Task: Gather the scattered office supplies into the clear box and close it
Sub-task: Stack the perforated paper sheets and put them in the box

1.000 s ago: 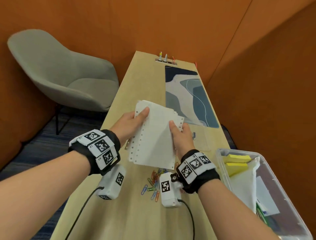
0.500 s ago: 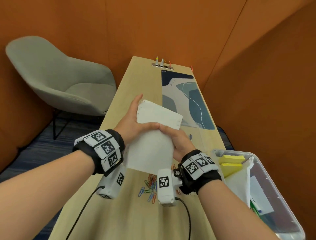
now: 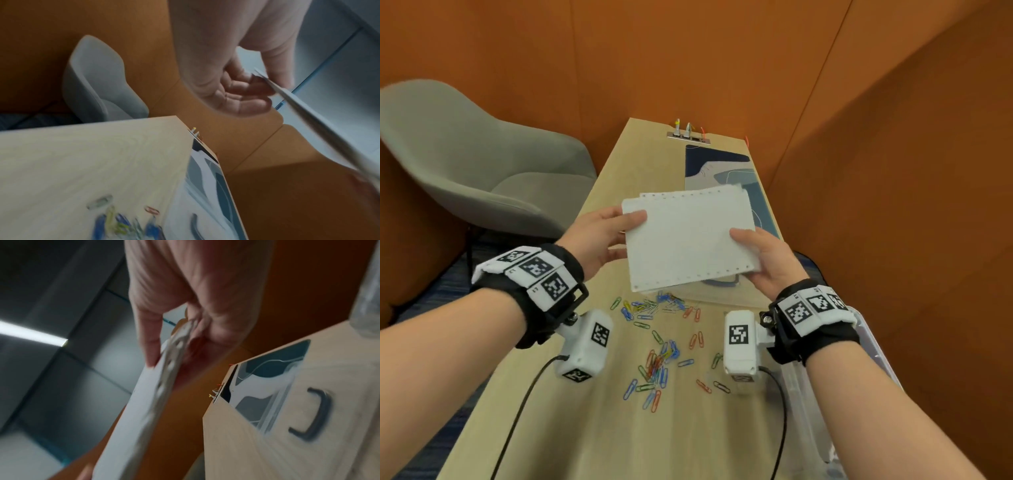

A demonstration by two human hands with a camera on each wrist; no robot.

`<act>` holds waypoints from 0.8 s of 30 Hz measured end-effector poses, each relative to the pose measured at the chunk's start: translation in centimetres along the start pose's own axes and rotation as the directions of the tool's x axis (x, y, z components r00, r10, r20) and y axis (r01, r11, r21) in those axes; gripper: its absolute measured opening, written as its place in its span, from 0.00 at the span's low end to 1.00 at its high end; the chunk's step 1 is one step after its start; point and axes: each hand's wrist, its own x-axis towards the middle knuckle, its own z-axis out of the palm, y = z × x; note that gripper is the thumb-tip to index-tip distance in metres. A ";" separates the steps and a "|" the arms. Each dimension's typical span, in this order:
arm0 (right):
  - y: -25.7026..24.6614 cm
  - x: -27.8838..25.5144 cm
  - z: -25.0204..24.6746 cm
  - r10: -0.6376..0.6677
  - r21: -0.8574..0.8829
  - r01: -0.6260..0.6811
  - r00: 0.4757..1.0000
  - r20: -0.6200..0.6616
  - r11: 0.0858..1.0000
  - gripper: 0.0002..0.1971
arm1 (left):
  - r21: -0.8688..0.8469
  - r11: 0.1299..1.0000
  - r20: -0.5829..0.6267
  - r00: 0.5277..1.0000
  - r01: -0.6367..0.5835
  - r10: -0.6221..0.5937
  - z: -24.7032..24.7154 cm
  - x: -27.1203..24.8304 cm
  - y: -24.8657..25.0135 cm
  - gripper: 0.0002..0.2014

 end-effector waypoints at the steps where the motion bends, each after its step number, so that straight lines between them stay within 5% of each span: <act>1: -0.1 -0.1 0.1 0.034 -0.063 -0.031 0.998 0.045 0.998 0.19 | -0.034 0.999 0.005 1.000 -0.004 0.004 1.1 0.0 -0.1 0.15; 5: 0.1 0.0 -0.3 -0.049 -0.208 0.053 0.998 0.026 0.977 0.25 | 0.074 0.985 -0.026 0.987 -0.158 0.160 5.8 -0.1 -0.5 0.36; 8: -0.9 -0.2 -3.1 -0.127 -0.118 0.131 0.991 0.036 0.984 0.36 | 0.102 0.975 -0.015 0.980 -0.197 0.200 7.1 -0.3 0.0 0.43; 11: -1.9 -1.0 -4.9 -0.191 -0.129 0.209 0.972 0.136 0.969 0.34 | 0.090 0.977 0.035 0.981 -0.193 0.190 8.4 -0.7 0.3 0.38; 13: -2.0 -1.6 -5.1 -0.176 -0.205 0.211 0.968 0.179 0.956 0.24 | 0.120 0.976 0.069 0.982 -0.181 0.174 10.0 -1.0 0.1 0.24; 16: -2.2 -1.7 -6.6 -0.116 -0.213 0.140 0.986 0.118 0.967 0.14 | 0.133 0.983 0.079 0.990 -0.128 0.119 11.9 -1.1 -0.2 0.11; 18: -2.7 -1.8 -8.1 -0.149 -0.170 0.154 0.988 0.043 0.973 0.15 | 0.077 0.990 0.047 0.992 -0.120 0.116 12.6 -0.8 -0.3 0.16; 22: -3.2 -1.8 -10.3 -0.223 -0.127 0.217 0.974 -0.040 0.968 0.32 | 0.007 0.999 0.047 0.998 -0.036 0.036 14.5 -1.0 -0.8 0.31; 24: -3.2 -2.0 -10.7 -0.181 -0.225 0.172 0.983 -0.019 0.959 0.25 | 0.065 0.998 0.111 0.994 -0.005 -0.003 16.2 -1.2 -1.1 0.31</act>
